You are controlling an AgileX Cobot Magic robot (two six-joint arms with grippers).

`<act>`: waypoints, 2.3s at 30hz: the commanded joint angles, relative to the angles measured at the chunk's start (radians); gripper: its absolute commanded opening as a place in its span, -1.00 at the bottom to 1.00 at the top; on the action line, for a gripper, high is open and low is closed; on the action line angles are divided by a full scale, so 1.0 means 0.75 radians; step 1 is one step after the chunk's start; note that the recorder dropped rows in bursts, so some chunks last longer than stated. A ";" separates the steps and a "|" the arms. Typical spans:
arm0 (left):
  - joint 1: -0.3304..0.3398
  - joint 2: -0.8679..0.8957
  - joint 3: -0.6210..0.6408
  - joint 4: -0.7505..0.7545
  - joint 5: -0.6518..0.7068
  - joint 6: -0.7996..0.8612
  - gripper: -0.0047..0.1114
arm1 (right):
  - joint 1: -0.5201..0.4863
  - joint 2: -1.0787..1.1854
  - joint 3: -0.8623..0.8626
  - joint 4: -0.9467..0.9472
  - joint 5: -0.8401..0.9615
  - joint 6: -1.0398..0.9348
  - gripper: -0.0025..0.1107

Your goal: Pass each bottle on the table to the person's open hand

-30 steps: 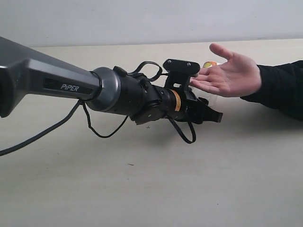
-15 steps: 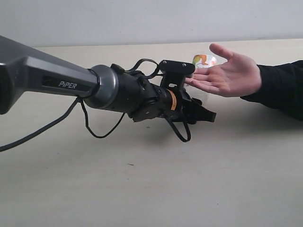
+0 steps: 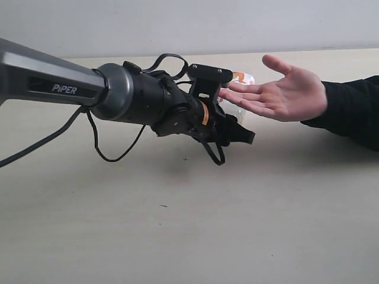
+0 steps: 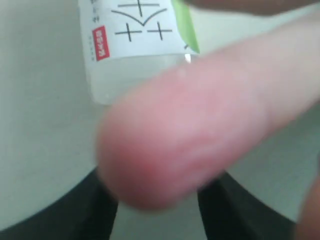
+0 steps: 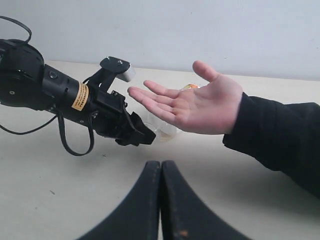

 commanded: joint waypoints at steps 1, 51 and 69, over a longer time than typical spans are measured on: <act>0.015 -0.045 0.001 0.008 0.059 0.007 -0.92 | 0.002 -0.005 0.003 -0.006 -0.011 -0.003 -0.96; 0.039 -0.131 0.203 -0.013 0.052 0.064 -0.92 | 0.002 -0.005 0.003 -0.006 -0.011 -0.003 -0.96; 0.059 -0.138 0.203 -0.002 -0.017 0.062 -0.92 | 0.002 -0.005 0.003 -0.006 -0.011 -0.005 -0.96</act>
